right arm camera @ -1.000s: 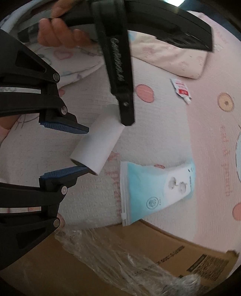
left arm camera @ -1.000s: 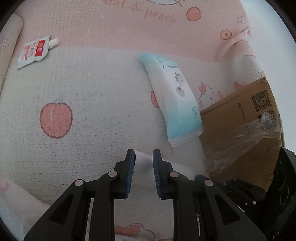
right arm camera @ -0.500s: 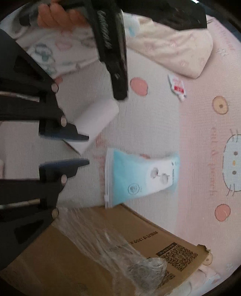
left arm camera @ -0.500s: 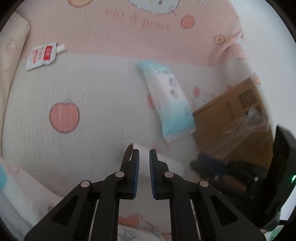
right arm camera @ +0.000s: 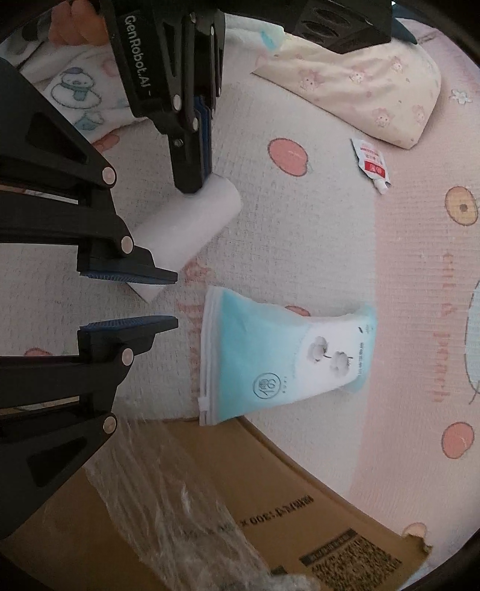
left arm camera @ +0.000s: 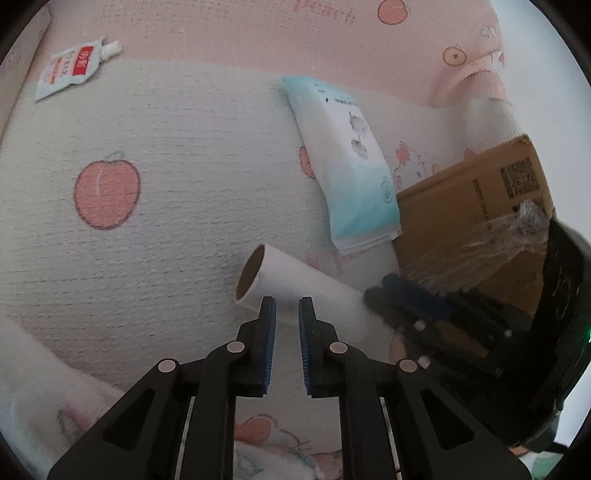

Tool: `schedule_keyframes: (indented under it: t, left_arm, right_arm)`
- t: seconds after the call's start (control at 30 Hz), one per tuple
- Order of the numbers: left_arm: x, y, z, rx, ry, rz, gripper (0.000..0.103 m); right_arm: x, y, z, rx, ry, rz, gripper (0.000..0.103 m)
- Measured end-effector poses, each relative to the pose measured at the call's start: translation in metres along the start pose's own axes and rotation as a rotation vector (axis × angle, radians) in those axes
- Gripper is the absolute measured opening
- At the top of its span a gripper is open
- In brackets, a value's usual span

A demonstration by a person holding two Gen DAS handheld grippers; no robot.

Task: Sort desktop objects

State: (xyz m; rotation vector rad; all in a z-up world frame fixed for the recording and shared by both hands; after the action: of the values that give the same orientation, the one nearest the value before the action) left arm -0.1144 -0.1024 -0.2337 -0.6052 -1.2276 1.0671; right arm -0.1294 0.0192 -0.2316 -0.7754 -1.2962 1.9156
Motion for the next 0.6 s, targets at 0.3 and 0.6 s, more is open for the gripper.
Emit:
schedule_keyframes:
  t: [0.3,0.6]
  left_arm:
    - [-0.001,0.012,0.007,-0.003,-0.022,-0.036,0.018]
    - [-0.015,0.019,0.016,0.033,-0.15,-0.154,0.019]
  right_arm:
    - [-0.012,0.0,-0.009,-0.042,0.016,0.09,0.015]
    - [-0.01,0.004,-0.01,-0.078,0.065,0.168,0.015]
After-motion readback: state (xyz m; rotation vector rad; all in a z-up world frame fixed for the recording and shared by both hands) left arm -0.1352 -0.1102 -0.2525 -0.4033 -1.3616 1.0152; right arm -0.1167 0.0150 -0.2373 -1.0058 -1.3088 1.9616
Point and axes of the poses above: each gripper's, at about its wrist camera, not at the fingertips, and y roughly the way its jaws point, x to its right, z to its top, the point moved 4 cm from there along y, roughly the way its jaws point, and after that the axes turned 12 degrees about y, right-handed, at the moved point
